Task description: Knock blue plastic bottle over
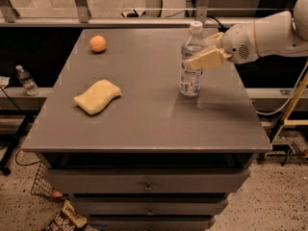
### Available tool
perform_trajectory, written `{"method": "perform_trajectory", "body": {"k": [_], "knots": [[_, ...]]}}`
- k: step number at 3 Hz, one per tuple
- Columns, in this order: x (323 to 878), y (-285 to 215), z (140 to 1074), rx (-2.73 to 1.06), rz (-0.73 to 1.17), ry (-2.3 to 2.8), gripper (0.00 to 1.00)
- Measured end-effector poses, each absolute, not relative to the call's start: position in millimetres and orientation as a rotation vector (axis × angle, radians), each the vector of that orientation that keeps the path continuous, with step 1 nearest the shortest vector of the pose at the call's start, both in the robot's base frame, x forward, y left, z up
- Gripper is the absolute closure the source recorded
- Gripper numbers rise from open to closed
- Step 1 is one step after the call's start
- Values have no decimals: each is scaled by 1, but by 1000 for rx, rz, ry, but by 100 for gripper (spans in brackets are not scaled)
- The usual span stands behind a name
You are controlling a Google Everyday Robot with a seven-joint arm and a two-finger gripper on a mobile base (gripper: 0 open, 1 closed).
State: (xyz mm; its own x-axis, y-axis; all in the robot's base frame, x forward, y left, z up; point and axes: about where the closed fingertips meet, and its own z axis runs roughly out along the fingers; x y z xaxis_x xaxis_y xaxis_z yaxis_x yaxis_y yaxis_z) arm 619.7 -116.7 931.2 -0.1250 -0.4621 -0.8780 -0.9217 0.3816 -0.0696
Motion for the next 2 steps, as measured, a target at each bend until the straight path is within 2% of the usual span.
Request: {"method": "perform_trajectory", "body": {"k": [1, 2], "knots": [[619, -118, 935, -1248, 596, 1771, 83], [617, -117, 939, -1347, 442, 1836, 100]]}}
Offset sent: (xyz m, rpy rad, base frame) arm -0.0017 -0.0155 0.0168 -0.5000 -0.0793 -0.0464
